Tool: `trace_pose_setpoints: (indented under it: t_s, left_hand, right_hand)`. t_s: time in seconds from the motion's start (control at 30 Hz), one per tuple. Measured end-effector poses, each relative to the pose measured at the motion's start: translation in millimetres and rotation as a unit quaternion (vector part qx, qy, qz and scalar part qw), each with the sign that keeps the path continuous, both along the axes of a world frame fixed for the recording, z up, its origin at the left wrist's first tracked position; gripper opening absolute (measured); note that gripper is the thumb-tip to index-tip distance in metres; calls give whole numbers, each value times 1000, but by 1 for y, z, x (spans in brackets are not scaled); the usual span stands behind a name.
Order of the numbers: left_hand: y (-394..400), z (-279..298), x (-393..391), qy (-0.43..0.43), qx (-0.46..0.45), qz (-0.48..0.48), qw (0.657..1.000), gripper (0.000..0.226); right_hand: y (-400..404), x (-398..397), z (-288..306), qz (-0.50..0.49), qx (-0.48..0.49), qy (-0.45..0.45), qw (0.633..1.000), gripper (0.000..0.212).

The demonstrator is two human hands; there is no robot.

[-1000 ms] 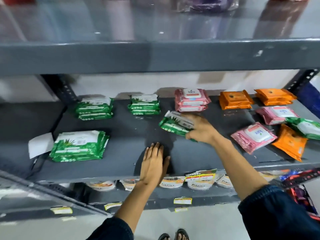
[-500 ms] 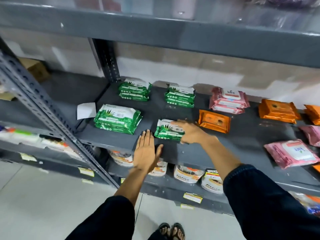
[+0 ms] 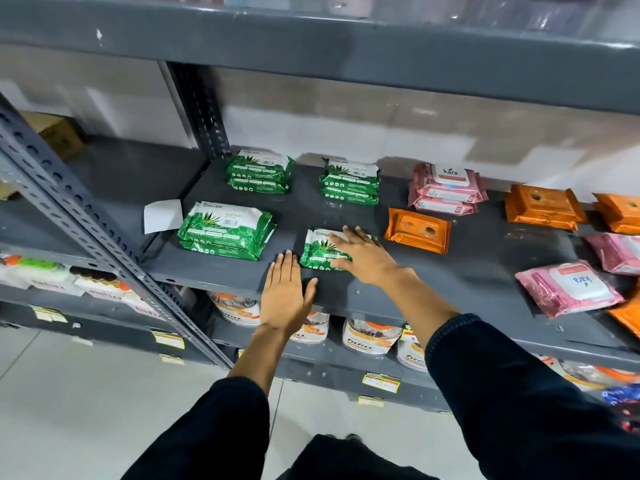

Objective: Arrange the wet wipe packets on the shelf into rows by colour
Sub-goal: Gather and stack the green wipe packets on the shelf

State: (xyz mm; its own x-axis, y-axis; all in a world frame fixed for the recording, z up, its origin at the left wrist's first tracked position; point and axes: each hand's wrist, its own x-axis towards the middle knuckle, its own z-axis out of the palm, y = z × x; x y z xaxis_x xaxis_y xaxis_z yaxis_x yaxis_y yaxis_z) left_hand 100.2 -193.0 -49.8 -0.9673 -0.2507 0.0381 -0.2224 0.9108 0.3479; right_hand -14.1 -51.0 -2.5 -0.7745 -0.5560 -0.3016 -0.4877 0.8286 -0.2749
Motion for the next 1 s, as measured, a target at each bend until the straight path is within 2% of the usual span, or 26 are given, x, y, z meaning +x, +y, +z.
trace_pose_setpoints:
  t_s: [0.1,0.17,0.27,0.4,0.47,0.6,0.73,0.9,1.0]
  left_hand:
    - [-1,-1,-2,-8,-10,-5,1000,73]
    - [-1,-2,-2,9,-15,-1,1000,86]
    - [11,-1,-1,84,-43,3,996,77]
    - [62,14,-21,170,-29,-49,984,67]
    - [99,22,-33,164,-11,-109,980,64]
    - [179,22,-55,132,-3,-236,963,61]
    - [251,20,-74,106,18,-295,949,60]
    - [309,15,-91,62,15,-277,959,49]
    - [318,3,-99,42,8,-241,970,53]
  right_hand:
    - [1,1,4,-7,-14,-6,1000,64]
    - [6,5,7,-31,-78,17,996,64]
    - [25,13,16,-74,-187,65,977,59]
    - [83,23,27,-158,-232,136,950,38]
    - [118,29,28,-199,-236,165,937,32]
    - [195,38,32,-278,-218,189,916,31]
    - [276,40,40,-379,-187,207,883,36]
    - [366,29,40,-481,-113,234,838,34]
    - [407,17,39,-545,-102,227,800,46]
